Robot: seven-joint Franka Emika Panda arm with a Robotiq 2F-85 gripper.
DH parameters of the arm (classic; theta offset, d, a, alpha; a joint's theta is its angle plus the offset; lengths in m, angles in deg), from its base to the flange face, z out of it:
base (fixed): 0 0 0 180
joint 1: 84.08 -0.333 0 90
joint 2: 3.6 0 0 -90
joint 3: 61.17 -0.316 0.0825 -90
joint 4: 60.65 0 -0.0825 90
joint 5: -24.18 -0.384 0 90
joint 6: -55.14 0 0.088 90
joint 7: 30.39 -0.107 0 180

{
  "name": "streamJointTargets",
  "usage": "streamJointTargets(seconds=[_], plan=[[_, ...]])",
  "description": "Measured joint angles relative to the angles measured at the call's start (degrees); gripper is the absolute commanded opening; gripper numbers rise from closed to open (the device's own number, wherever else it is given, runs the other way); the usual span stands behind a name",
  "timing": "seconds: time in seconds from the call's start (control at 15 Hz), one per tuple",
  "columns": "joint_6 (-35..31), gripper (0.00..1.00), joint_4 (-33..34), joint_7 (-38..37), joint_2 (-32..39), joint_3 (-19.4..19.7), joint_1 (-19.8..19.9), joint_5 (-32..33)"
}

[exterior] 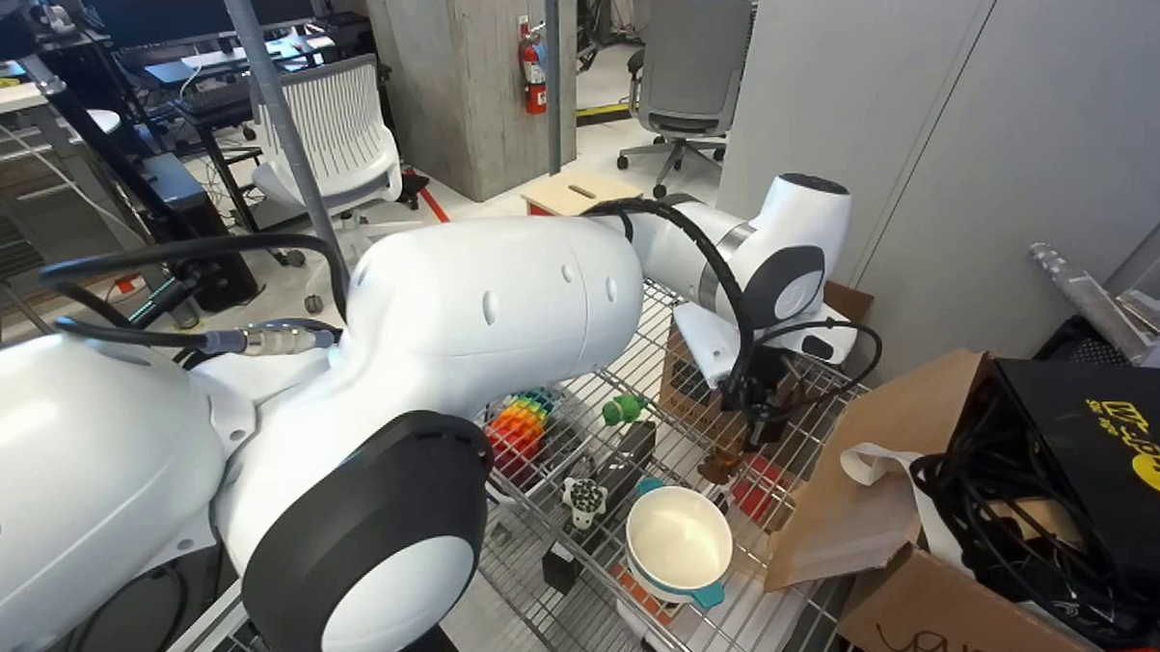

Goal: Take the toy out of the bowl

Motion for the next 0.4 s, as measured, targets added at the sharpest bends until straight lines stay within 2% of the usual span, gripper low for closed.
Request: streamJointTargets(seconds=[0.2, 0.4], plan=[[4.0, 1.00, 0.6, 1.0, -2.9, -0.9, 0.1, -0.7], [4.6, 1.00, 0.2, 1.1, -3.9, -1.0, 0.0, -0.7]])
